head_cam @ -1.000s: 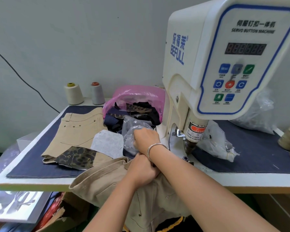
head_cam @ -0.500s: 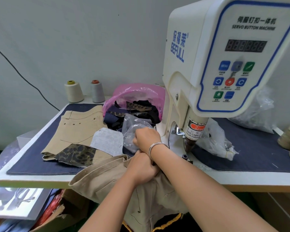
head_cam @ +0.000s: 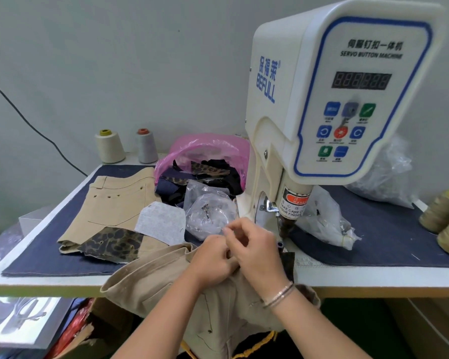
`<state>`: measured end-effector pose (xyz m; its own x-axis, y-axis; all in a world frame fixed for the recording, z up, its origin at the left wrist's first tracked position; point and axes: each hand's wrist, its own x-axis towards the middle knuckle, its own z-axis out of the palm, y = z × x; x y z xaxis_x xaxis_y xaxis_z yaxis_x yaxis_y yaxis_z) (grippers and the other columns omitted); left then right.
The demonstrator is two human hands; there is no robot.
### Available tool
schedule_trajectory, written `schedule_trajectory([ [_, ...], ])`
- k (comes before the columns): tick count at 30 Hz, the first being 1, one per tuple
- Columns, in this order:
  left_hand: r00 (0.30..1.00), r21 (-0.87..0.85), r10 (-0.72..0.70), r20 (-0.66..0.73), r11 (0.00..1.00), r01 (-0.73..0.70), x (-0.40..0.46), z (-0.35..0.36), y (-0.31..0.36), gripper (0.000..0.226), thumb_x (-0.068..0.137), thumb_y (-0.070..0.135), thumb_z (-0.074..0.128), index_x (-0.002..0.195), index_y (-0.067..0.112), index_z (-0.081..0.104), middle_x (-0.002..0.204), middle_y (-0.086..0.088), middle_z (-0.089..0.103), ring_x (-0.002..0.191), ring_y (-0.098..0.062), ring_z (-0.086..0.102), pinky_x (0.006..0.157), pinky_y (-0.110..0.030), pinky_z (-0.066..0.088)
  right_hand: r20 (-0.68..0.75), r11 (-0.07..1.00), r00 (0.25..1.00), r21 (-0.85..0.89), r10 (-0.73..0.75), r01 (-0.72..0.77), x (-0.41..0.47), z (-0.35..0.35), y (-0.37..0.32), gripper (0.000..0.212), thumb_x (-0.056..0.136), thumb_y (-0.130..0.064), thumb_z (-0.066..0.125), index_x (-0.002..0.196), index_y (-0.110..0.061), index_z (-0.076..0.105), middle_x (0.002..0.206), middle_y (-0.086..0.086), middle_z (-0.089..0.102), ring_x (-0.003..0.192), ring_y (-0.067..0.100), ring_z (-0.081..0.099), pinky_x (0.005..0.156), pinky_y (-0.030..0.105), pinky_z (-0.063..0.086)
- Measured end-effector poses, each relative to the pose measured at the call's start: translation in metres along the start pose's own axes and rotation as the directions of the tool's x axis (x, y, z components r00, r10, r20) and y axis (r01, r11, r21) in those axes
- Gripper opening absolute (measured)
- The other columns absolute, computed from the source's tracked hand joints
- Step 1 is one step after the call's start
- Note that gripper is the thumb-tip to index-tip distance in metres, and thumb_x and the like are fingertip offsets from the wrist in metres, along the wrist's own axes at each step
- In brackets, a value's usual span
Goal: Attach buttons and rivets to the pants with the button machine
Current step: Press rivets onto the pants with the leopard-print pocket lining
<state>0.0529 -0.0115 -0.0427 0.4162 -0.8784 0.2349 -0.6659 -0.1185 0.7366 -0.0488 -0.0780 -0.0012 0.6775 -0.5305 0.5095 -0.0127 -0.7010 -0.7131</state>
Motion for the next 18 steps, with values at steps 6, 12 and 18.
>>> schedule_trajectory([
  [6, 0.997, -0.141, -0.072, 0.016, 0.987, 0.074, -0.001, -0.002, 0.006, 0.008, 0.074, 0.026, 0.058, 0.071, 0.028, 0.065, 0.063, 0.023, 0.06, 0.064, 0.003, 0.053, 0.064, -0.021, 0.038, 0.046, 0.989, 0.991, -0.088, 0.125, -0.121, -0.039, -0.085, 0.034, 0.013, 0.087, -0.025, 0.063, 0.077, -0.033, 0.063, 0.061, -0.01, 0.062, 0.061, 0.005, 0.06, 0.055, 0.014, 0.045],
  [12, 0.994, -0.179, -0.106, 0.034, 0.978, 0.11, -0.003, -0.003, 0.008, 0.009, 0.073, 0.026, 0.058, 0.069, 0.03, 0.065, 0.065, 0.016, 0.06, 0.065, -0.003, 0.053, 0.068, -0.029, 0.041, 0.283, 0.943, 0.958, -0.328, 0.036, 0.061, 0.002, -0.103, 0.051, 0.011, 0.091, -0.025, 0.061, 0.088, -0.015, 0.065, 0.061, -0.015, 0.053, 0.056, 0.007, 0.052, 0.055, 0.014, 0.039],
  [18, 0.992, -0.157, -0.124, 0.036, 0.979, 0.128, -0.003, -0.003, 0.009, 0.009, 0.073, 0.029, 0.058, 0.069, 0.032, 0.064, 0.068, 0.014, 0.062, 0.068, -0.002, 0.055, 0.069, -0.028, 0.043, 0.419, 0.885, 0.908, -0.42, -0.004, 0.198, 0.018, -0.106, 0.053, 0.02, 0.091, -0.032, 0.061, 0.074, -0.025, 0.053, 0.056, -0.018, 0.041, 0.053, -0.003, 0.041, 0.051, 0.015, 0.03],
])
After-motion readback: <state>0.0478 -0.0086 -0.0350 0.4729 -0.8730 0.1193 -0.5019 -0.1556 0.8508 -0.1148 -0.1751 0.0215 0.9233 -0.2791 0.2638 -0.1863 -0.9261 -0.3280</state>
